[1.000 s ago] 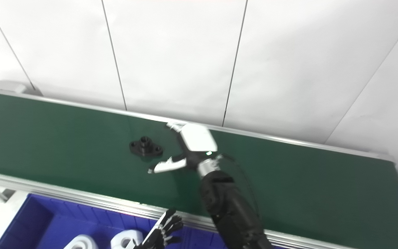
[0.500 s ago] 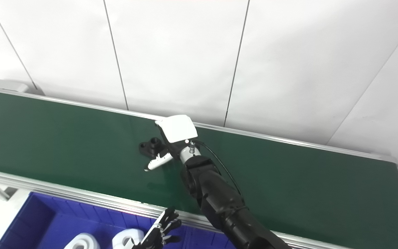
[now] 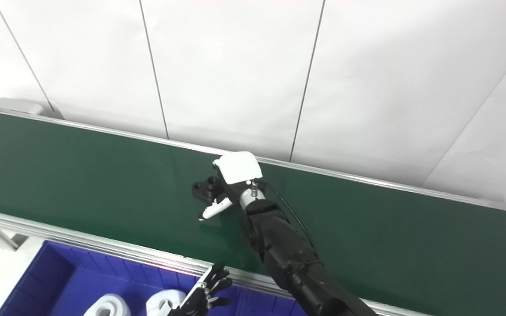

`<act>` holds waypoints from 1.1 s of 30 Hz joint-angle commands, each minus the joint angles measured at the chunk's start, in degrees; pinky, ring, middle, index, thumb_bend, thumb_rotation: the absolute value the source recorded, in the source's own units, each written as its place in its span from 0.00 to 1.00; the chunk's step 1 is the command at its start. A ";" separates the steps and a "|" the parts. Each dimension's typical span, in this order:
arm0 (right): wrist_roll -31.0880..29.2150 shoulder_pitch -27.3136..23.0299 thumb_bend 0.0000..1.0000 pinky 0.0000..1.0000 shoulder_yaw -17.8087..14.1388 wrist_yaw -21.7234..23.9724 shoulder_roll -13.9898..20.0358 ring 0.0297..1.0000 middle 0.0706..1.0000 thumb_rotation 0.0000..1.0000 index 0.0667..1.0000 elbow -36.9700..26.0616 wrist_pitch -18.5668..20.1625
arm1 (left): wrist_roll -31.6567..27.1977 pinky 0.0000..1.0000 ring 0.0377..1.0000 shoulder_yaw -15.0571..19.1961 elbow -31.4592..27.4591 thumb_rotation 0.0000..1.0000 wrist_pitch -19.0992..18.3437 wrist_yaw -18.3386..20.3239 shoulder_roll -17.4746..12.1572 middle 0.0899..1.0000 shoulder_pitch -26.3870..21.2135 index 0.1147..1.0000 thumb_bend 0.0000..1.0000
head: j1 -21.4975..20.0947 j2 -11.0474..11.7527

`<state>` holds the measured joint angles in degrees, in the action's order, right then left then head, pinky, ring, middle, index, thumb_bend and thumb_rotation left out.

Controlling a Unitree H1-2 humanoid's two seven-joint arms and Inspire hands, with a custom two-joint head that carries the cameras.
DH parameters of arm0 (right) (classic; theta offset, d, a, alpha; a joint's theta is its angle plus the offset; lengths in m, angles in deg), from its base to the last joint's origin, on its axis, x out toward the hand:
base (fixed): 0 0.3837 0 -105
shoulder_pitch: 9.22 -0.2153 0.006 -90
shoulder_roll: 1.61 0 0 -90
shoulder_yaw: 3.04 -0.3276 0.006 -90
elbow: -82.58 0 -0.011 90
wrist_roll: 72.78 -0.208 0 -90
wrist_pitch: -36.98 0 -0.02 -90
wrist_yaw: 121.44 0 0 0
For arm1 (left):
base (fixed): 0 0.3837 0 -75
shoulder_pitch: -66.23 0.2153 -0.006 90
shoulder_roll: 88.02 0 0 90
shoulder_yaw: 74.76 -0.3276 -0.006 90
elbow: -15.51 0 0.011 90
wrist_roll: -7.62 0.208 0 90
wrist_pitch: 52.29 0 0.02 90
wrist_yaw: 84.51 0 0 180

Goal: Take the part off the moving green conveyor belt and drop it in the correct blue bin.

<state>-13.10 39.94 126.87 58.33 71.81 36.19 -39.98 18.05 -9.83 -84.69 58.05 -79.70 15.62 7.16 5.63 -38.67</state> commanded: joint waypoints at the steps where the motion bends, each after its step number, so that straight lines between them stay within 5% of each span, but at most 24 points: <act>1: -1.15 -1.64 0.75 0.15 -0.91 0.29 -1.24 0.20 0.27 0.18 0.64 -0.37 1.94 | 0.67 0.80 0.91 -4.05 -1.96 0.68 1.76 0.69 1.97 0.96 2.63 0.96 0.85 | 0.09 0.00; 6: -1.85 -0.13 0.53 0.09 -0.52 -1.67 -0.92 0.13 0.19 0.12 0.45 -0.13 2.24 | -0.42 0.82 0.91 -4.33 -2.17 0.67 1.51 0.90 1.75 0.95 2.65 0.96 0.85 | 0.21 -0.10; 27: -2.77 3.95 0.52 0.06 -1.01 -6.05 -1.08 0.10 0.15 0.12 0.44 -2.59 5.99 | -1.08 0.82 0.89 -4.98 -3.75 0.61 -1.57 1.06 -0.21 0.95 1.88 0.97 0.84 | -1.42 -0.58; 33: -4.16 6.79 0.52 0.08 -3.18 -7.36 0.33 0.12 0.16 0.12 0.45 -9.96 4.59 | -2.40 0.83 0.90 -4.50 -3.83 0.63 -1.95 1.51 -0.80 0.94 1.13 0.97 0.84 | -4.20 -1.12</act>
<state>-16.87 46.85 123.81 50.72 72.22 28.28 -35.83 16.47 -11.75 -86.96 55.30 -79.80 13.65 7.36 1.42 -39.72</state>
